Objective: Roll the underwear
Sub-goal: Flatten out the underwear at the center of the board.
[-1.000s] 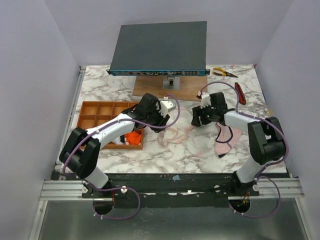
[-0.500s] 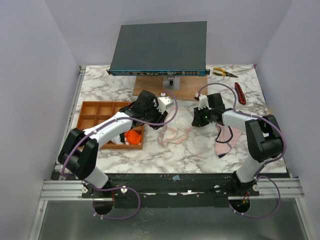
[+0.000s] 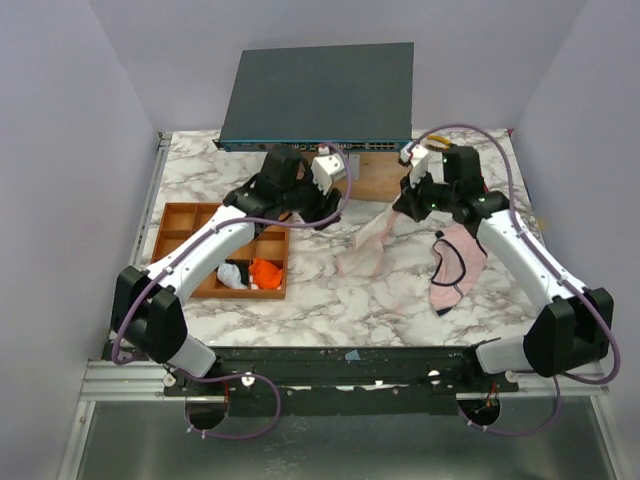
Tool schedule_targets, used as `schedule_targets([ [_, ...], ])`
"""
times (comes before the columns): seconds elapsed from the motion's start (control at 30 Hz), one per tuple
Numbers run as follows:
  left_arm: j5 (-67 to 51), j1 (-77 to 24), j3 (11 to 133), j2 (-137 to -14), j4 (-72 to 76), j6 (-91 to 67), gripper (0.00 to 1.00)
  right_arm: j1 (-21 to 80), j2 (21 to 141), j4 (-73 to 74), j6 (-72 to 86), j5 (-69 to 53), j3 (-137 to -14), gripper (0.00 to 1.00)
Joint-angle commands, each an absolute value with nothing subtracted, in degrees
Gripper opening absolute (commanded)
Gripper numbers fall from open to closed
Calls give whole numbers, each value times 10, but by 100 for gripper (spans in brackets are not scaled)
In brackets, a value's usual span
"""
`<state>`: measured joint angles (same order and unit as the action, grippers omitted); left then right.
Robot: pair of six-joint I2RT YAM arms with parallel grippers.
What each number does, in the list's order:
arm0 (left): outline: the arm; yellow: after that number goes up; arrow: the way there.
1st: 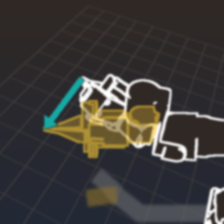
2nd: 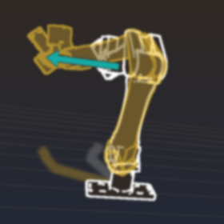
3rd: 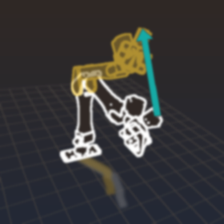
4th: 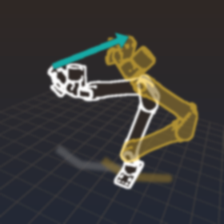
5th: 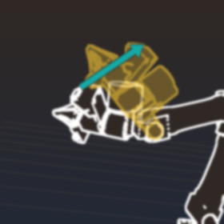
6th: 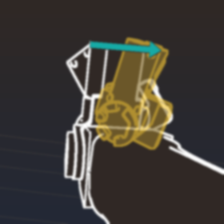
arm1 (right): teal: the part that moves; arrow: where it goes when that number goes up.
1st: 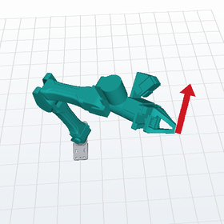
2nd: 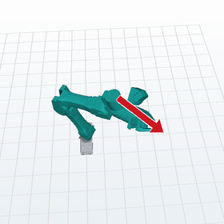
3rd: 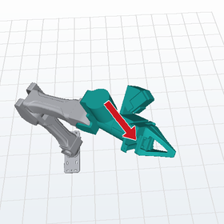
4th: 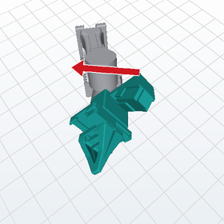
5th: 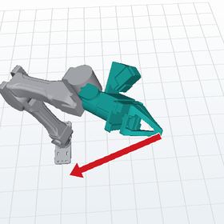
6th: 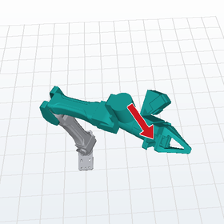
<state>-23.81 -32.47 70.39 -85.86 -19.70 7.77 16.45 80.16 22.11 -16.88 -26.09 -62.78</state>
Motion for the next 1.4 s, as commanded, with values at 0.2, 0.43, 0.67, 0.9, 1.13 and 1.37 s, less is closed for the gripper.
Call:
schedule_targets([
  [0.2,-384,-316,930,-907,-267,32,57,168,806,525,-378,-396,-871,1],
  [0.43,-388,-302,924,-892,-247,20,59,169,876,710,-472,-432,-1057,1],
  [0.67,-397,-289,934,-893,-252,24,64,205,914,800,-502,-460,-1114,1],
  [0.9,-440,-284,915,-895,-283,167,71,329,878,745,-453,-425,-1029,1],
  [1.13,-552,-262,830,-883,-308,294,72,358,833,717,-437,-391,-986,1],
  [1.37,-630,-263,809,-926,-355,342,83,357,740,641,-411,-301,-853,1],
])
